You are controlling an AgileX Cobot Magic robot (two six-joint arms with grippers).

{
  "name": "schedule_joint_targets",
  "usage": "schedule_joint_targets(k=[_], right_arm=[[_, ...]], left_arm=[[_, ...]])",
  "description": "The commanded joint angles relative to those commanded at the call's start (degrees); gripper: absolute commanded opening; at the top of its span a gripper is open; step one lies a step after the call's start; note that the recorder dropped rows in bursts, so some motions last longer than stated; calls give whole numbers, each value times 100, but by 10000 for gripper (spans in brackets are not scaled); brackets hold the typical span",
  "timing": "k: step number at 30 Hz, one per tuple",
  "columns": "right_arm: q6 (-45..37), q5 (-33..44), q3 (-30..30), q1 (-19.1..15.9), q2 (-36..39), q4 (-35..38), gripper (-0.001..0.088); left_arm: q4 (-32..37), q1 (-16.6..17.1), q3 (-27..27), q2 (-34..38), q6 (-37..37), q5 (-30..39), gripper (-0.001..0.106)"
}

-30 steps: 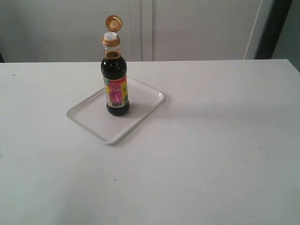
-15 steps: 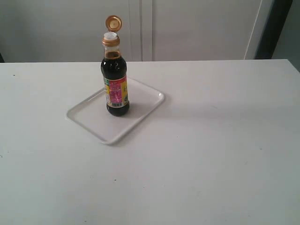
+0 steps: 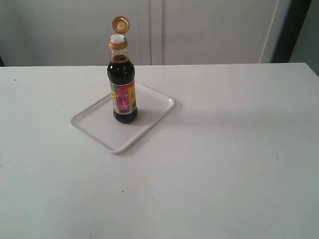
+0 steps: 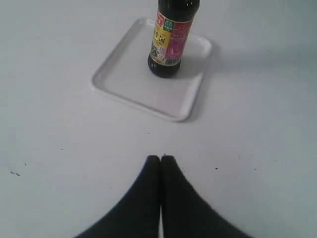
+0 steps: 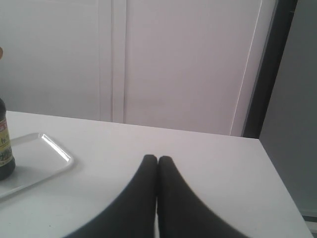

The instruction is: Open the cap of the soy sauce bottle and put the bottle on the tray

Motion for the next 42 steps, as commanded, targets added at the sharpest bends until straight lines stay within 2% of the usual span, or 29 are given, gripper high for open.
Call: schedule_joint_targets(k=[3, 5, 11, 13, 15, 20, 24, 32, 42], right_arm=[[0, 0, 0, 0, 0, 0, 0], [0, 0, 0, 0, 0, 0, 0], [0, 0, 0, 0, 0, 0, 0], [0, 0, 0, 0, 0, 0, 0], [0, 0, 0, 0, 0, 0, 0], [0, 0, 0, 0, 0, 0, 0], [0, 0, 0, 0, 0, 0, 0], [0, 0, 0, 0, 0, 0, 0], [0, -10, 0, 0, 0, 0, 0]], left_arm=[[983, 0, 80, -214, -1106, -73, 0], [1408, 0, 253, -437, -1480, -308, 0], [1439, 10, 1065, -1272, -1398, -1008, 0], [1439, 10, 1393, -1649, -1149, -1125, 0], [1439, 10, 1646, -1987, -789, -1133, 0], [1486, 10, 2142, -2542, -766, -1101, 0], [1508, 10, 2516, -2697, -910, -1101, 0], [1519, 10, 2925, -2820, -1027, -1125, 0], [1481, 20, 3070, -2820, -1067, -1196, 0]])
